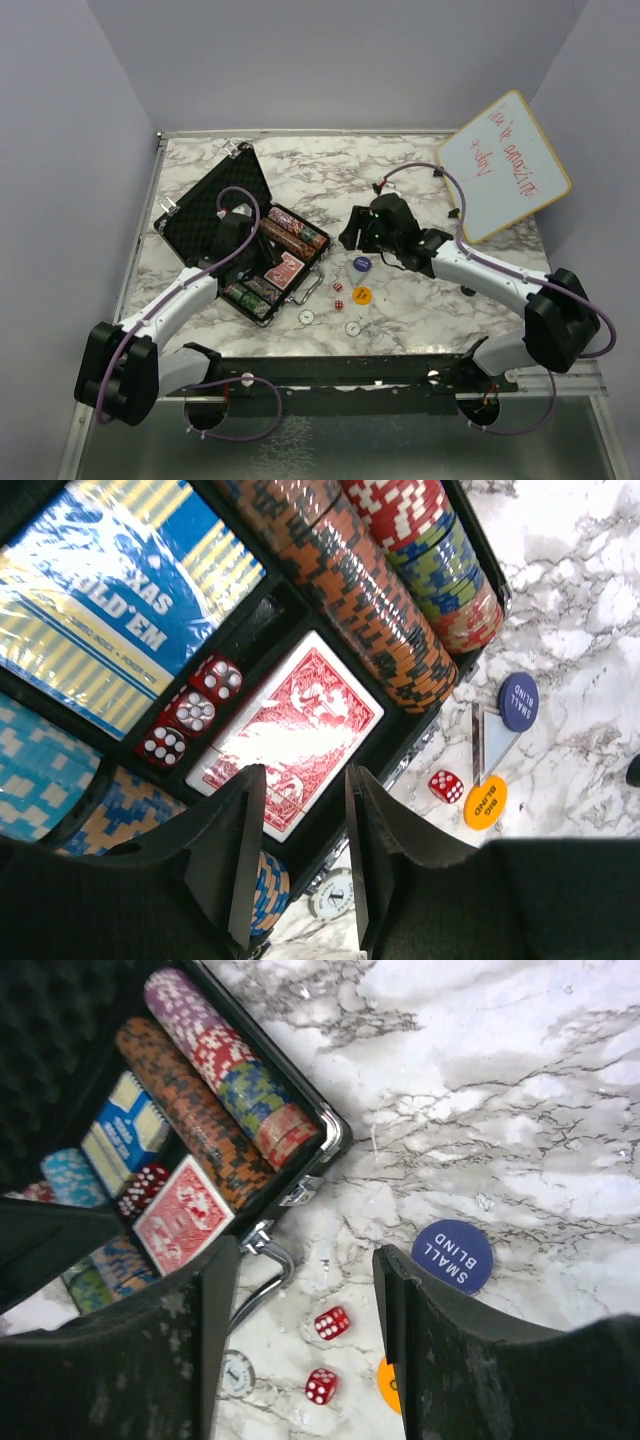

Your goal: Pack up texas hold em set

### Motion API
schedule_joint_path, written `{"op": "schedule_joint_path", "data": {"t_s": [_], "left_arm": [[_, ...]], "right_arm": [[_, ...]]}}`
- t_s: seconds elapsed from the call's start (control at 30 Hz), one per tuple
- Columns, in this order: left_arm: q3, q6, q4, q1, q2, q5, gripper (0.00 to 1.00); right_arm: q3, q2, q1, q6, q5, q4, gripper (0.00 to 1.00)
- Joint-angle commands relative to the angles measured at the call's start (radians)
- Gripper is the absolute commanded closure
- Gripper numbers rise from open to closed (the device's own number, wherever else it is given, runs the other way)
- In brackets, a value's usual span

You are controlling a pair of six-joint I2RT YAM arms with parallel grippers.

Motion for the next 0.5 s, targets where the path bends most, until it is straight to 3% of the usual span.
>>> {"op": "schedule_joint_path", "data": {"t_s": [0.0,0.13,0.33,0.47], "left_arm": [[-0.028,-0.026,0.036,-0.005,-0.002,0.070,0.58],[-0.015,-0.040,0.014,-0.005,-0.104,0.013,0.54],[0.035,-0.020,-0.053,-0.005,-0.255,-0.039,0.45],[0.051,0.010,-0.068,-0.004,-0.314,-0.050,0.41]], "right_arm": [[0.057,0.105,0.044,-0.152,-0.006,-0.149,0.41],[0.122,0.194,0.150,-0.167,0.159,-0.254,0.42],[0.152,0.287,0.223,-0.170,0.189,-0.301,0.41],[0.128,0.299,0.273,-0.318,0.129,-0.237,0.45]]}}
